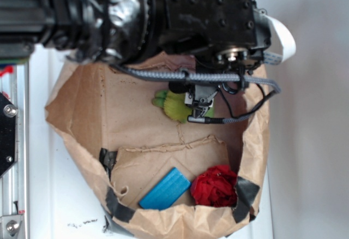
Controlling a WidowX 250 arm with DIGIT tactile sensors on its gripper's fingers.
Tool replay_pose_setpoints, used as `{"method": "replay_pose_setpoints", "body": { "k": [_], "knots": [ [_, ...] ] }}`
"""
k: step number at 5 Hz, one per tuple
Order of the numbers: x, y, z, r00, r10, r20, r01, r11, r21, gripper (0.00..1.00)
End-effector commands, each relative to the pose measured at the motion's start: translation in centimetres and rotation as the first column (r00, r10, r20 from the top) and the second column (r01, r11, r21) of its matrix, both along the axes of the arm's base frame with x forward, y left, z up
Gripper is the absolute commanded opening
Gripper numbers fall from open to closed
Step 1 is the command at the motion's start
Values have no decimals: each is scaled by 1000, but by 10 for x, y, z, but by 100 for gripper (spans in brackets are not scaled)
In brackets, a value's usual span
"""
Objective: Grab the pink bunny.
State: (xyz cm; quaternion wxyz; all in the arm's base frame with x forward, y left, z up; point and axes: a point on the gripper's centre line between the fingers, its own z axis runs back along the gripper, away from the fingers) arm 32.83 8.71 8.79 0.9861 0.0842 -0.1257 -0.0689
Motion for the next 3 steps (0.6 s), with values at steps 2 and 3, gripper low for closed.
{"method": "replay_pose_setpoints", "body": {
  "k": [2, 3],
  "knots": [
    [-11, 63, 31, 992, -83, 94, 84, 996, 0, 100],
    [-20, 75, 35, 989, -118, 91, 119, 993, 4, 100]
  ]
}}
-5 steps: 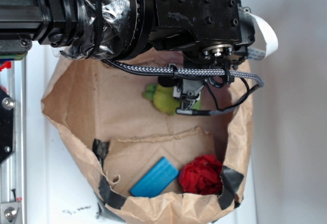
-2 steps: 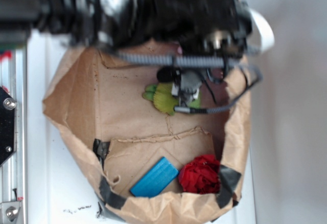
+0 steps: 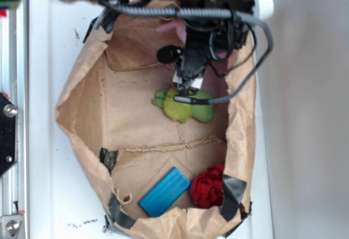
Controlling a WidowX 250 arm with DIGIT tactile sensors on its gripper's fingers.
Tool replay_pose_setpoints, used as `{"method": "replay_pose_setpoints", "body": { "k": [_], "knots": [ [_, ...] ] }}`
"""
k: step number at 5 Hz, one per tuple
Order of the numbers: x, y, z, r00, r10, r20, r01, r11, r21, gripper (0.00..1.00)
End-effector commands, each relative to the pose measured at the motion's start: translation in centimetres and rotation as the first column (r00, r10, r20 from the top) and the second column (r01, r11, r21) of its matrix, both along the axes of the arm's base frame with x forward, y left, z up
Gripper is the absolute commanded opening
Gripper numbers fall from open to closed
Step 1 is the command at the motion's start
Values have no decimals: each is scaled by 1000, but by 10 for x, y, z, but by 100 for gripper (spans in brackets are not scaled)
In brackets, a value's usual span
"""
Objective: Grab the pink bunny.
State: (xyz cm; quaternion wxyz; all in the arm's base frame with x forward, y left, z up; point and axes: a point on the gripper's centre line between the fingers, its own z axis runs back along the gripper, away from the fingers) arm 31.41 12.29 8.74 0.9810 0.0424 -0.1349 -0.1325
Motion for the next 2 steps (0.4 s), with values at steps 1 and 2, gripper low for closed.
{"method": "replay_pose_setpoints", "body": {
  "k": [1, 2],
  "knots": [
    [-7, 44, 36, 995, 17, 98, -23, 998, 59, 100],
    [2, 46, 25, 992, 46, 118, -57, 994, 90, 100]
  ]
}}
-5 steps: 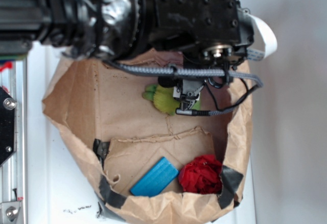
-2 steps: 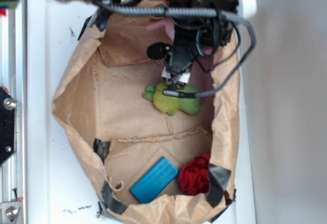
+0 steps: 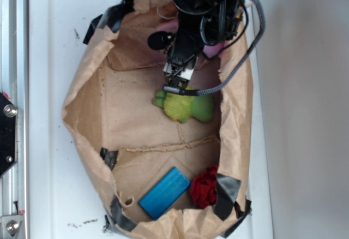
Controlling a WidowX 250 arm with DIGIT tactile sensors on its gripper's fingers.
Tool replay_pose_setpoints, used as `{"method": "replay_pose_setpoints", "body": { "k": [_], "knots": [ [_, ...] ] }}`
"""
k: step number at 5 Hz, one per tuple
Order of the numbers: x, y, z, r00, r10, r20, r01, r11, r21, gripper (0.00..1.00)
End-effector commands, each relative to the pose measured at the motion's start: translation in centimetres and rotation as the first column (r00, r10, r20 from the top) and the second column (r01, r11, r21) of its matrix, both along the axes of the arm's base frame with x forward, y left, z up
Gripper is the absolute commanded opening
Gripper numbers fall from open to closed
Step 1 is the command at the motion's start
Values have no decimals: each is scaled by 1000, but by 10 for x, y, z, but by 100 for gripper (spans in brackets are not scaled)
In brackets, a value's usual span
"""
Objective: Grab the pink bunny.
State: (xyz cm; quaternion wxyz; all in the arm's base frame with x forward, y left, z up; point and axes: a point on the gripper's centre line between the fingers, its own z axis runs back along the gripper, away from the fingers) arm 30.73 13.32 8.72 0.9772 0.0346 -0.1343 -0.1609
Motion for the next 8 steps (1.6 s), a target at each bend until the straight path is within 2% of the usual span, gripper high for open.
{"method": "replay_pose_setpoints", "body": {
  "k": [1, 3, 4, 6, 7, 8],
  "knots": [
    [12, 30, 12, 980, 107, 167, -127, 986, 112, 100],
    [-11, 15, 13, 986, 52, 161, -74, 988, 133, 100],
    [-17, 17, 23, 988, 32, 154, -49, 993, 109, 100],
    [2, 23, 7, 982, 74, 174, -97, 987, 131, 100],
    [15, 22, 7, 979, 106, 175, -128, 984, 121, 100],
    [20, 17, 4, 973, 115, 200, -139, 984, 114, 100]
  ]
}}
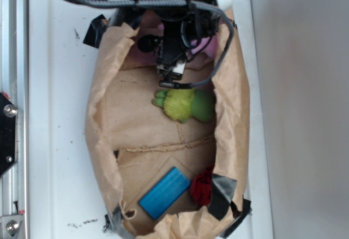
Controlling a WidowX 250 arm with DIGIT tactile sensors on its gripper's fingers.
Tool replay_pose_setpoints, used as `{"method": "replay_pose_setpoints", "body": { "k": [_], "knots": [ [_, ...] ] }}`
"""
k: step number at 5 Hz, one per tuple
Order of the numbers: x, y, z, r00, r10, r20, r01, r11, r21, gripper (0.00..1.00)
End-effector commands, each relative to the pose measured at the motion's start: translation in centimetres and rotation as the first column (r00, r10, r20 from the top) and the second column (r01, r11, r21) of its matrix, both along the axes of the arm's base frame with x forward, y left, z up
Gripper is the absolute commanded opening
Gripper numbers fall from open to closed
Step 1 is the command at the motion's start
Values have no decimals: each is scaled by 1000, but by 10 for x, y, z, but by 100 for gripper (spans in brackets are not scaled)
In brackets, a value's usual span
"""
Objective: Grab the pink bunny.
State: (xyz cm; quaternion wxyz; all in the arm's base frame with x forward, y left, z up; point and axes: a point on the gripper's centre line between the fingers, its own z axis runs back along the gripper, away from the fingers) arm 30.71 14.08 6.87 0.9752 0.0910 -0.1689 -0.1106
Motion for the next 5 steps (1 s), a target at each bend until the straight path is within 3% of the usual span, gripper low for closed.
{"method": "replay_pose_setpoints", "body": {
  "k": [1, 3, 5],
  "knots": [
    [25, 1, 10, 989, 8, 148, -17, 998, 58, 100],
    [27, -12, -10, 981, -5, 192, -15, 995, 102, 100],
    [21, -7, -5, 983, -19, 182, 3, 996, 88, 100]
  ]
}}
